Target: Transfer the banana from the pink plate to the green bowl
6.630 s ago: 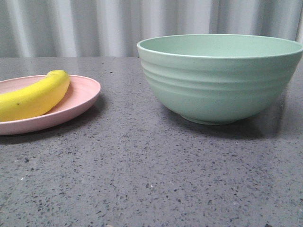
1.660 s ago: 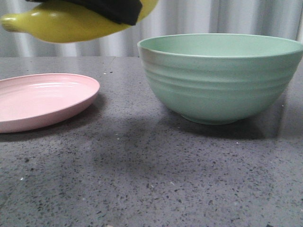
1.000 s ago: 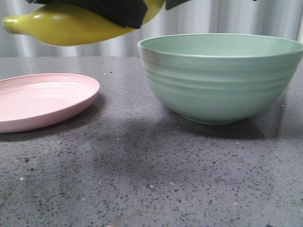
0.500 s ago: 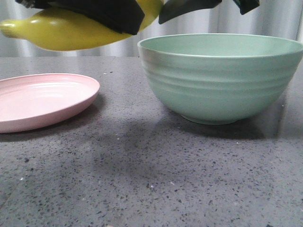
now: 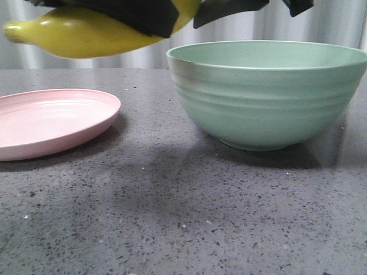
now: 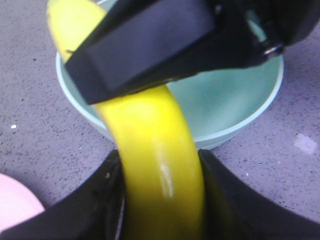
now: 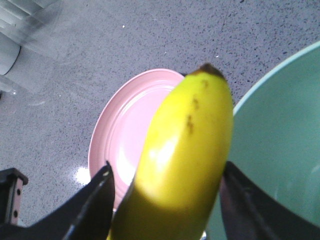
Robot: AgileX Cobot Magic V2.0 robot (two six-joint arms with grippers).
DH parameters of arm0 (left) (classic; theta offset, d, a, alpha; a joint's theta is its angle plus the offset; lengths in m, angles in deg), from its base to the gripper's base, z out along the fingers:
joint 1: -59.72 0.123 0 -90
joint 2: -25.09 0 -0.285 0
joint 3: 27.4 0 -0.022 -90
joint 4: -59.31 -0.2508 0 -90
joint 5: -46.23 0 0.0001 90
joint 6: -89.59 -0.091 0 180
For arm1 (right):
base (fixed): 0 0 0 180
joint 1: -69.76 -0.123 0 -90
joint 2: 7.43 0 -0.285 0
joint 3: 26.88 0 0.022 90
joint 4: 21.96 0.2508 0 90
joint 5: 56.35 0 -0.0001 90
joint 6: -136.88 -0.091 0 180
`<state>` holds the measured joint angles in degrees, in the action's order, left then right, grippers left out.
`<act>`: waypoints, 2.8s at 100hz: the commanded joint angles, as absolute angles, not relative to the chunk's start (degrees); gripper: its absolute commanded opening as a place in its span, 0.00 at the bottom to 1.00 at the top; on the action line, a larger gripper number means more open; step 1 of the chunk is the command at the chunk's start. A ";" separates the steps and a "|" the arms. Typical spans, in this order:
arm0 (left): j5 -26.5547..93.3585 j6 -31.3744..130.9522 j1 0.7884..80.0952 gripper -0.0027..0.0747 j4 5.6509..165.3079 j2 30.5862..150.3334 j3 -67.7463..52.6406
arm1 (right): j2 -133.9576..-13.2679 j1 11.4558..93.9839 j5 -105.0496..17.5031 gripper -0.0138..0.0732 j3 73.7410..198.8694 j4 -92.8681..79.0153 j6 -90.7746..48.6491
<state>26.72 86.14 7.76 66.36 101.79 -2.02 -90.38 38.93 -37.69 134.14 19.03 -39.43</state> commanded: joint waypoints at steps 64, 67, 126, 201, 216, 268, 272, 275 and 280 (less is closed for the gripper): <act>32.81 85.69 6.19 0.53 67.34 100.02 -4.19 | -89.14 38.79 -40.80 0.08 136.27 20.57 -38.66; 32.81 85.69 6.19 0.56 67.34 99.68 -4.23 | -89.01 38.79 -40.80 0.08 136.27 20.57 -38.66; 31.54 85.69 14.86 0.58 67.22 83.98 -4.86 | -78.47 46.89 -40.39 0.08 136.27 4.13 -38.66; 31.43 85.69 14.98 0.58 67.22 83.85 -4.86 | -89.57 53.11 -39.76 0.22 136.27 -6.39 -38.66; 31.43 85.69 14.98 0.58 67.22 83.85 -4.86 | -90.49 53.11 -40.21 0.59 136.27 -6.39 -38.66; 31.34 85.69 14.98 0.58 67.33 83.85 -4.86 | -89.97 53.11 -42.30 0.67 139.22 -9.54 -38.66; 31.34 85.69 14.98 0.58 67.33 83.85 -4.86 | -89.82 53.11 -41.41 0.67 139.86 -9.54 -38.66; 31.34 85.69 14.98 0.58 67.33 83.85 -4.86 | -89.73 53.11 -40.33 0.67 140.23 -9.54 -38.66; 31.34 85.69 14.98 0.58 67.33 83.85 -4.86 | -89.27 53.11 -37.81 0.65 140.84 -9.83 -38.66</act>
<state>27.49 85.80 14.91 66.69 84.43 -2.64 -91.80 52.78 -37.14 137.94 -9.00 -39.35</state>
